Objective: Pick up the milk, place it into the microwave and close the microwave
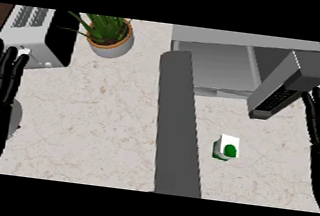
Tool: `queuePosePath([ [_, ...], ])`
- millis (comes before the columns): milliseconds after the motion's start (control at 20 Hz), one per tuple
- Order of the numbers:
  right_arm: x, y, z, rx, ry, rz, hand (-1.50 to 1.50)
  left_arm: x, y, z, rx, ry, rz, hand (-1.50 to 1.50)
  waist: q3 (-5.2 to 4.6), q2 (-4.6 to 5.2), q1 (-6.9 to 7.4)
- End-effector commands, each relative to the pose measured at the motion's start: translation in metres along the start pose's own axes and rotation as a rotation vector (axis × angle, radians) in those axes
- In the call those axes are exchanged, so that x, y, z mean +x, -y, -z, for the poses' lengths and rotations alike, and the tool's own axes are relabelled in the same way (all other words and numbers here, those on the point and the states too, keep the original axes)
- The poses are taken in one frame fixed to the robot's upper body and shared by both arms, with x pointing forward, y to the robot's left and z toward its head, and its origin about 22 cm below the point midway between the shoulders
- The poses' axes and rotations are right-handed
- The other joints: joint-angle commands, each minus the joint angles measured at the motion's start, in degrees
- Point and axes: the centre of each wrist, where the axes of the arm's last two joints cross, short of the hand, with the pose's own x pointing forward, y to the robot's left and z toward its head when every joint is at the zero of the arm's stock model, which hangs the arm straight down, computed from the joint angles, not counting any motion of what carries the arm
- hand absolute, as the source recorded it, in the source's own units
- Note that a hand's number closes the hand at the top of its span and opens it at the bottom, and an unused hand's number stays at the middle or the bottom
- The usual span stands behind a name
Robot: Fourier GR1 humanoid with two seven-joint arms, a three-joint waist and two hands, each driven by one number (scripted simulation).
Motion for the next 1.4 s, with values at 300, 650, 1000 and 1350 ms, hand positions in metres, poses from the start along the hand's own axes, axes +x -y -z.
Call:
queuePosePath([
  [300,0.007,-0.085,-0.008,0.194,-0.049,0.303,-1.50,-0.014,0.012,-0.009,0.006,-0.137,-0.146,-1.50,-1.87,1.08,3.39],
  [650,0.011,-0.113,-0.029,0.213,-0.053,0.370,-1.50,-0.009,0.000,-0.045,0.066,-0.148,-0.147,-1.50,-1.89,0.67,2.47],
  [1000,0.023,-0.110,-0.016,0.077,-0.026,0.254,-1.50,0.005,-0.013,-0.053,0.051,-0.148,-0.161,-1.50,-1.89,0.68,2.37],
  [1350,-0.016,-0.102,-0.032,0.029,-0.099,0.170,-1.50,-0.003,-0.023,-0.087,0.053,-0.153,-0.154,-1.50,-1.89,0.69,2.51],
])
